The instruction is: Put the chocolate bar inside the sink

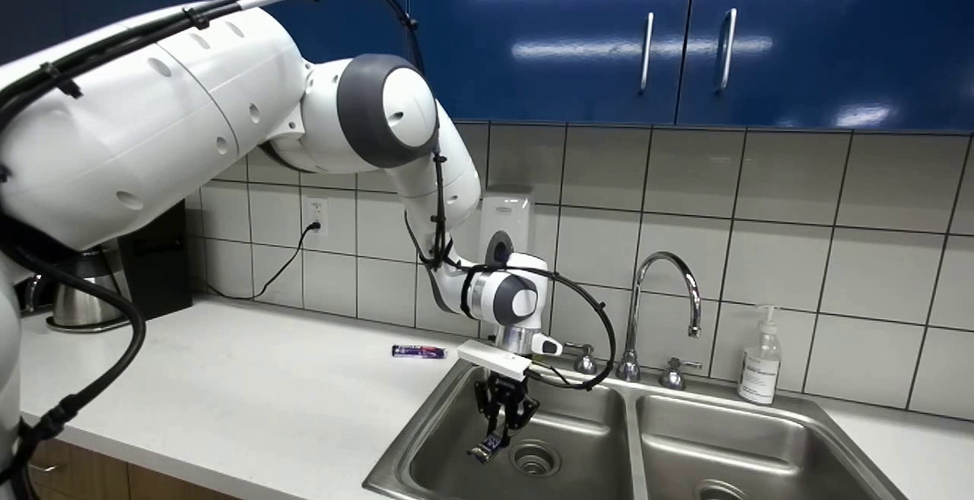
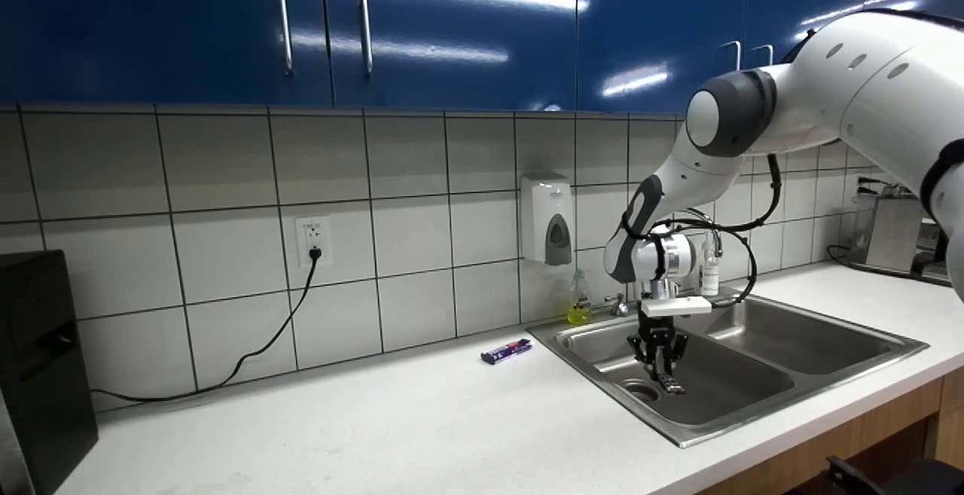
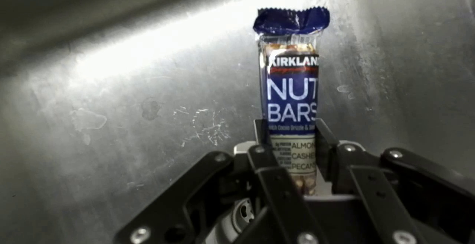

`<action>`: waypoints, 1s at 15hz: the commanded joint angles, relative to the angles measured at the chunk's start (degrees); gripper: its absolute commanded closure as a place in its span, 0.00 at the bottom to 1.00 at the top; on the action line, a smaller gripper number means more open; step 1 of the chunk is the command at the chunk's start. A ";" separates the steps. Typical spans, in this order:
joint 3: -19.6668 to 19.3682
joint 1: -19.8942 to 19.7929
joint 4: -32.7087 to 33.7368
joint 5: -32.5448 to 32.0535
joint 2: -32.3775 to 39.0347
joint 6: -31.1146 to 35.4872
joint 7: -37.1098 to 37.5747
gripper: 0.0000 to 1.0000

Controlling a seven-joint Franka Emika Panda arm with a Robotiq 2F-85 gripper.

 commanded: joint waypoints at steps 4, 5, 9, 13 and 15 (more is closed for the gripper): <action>-0.63 0.16 8.04 -1.01 6.56 -4.09 2.88 0.92; -0.76 0.27 8.60 -1.17 7.17 -4.08 3.15 0.92; -1.43 0.85 10.32 -1.94 9.05 -3.50 4.06 0.92; -2.21 1.92 11.22 -2.87 10.72 -2.69 5.20 0.92; -2.44 2.36 11.53 -3.29 11.55 -2.38 5.80 0.92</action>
